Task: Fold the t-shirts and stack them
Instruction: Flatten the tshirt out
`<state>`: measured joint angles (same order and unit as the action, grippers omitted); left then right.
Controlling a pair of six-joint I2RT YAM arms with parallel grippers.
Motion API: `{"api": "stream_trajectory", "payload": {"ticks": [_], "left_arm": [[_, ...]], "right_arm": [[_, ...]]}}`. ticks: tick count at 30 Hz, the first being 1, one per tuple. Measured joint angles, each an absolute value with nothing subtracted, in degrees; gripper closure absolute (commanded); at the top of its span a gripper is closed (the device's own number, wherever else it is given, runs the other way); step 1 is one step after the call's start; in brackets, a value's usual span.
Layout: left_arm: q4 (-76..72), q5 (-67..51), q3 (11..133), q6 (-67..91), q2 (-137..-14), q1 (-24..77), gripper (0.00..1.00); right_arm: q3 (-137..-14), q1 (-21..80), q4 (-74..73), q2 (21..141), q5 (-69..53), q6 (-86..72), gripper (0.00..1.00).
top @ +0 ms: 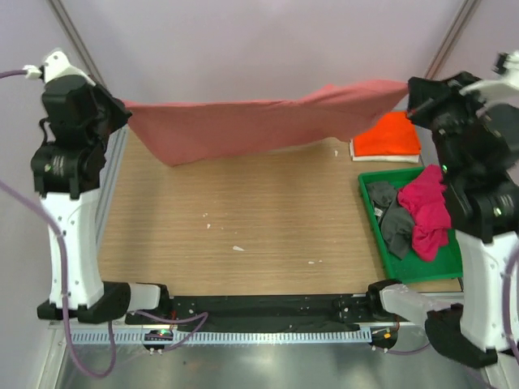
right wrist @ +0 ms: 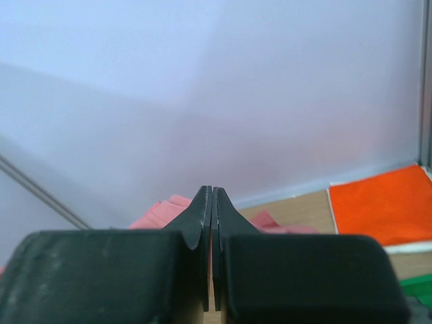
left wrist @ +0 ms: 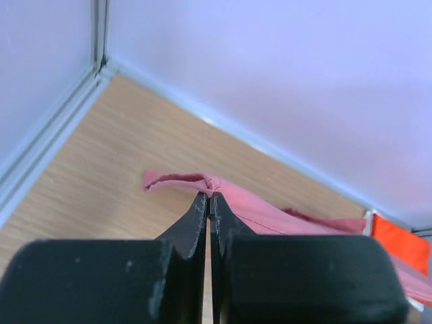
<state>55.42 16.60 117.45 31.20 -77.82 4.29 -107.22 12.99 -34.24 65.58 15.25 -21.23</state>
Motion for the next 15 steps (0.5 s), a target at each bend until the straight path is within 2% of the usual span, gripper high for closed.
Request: {"api": "stream_trajectory", "payload": {"ticks": [6, 15], "left_arm": [[53.95, 16.29, 121.45, 27.75, -66.13, 7.6, 1.0], [52.31, 18.72, 131.66, 22.2, -60.82, 12.8, 1.0]], "right_arm": [[-105.34, 12.99, -30.48, 51.4, 10.92, -22.7, 0.99], [-114.58, 12.99, -26.52, 48.69, 7.7, -24.93, 0.99]]}}
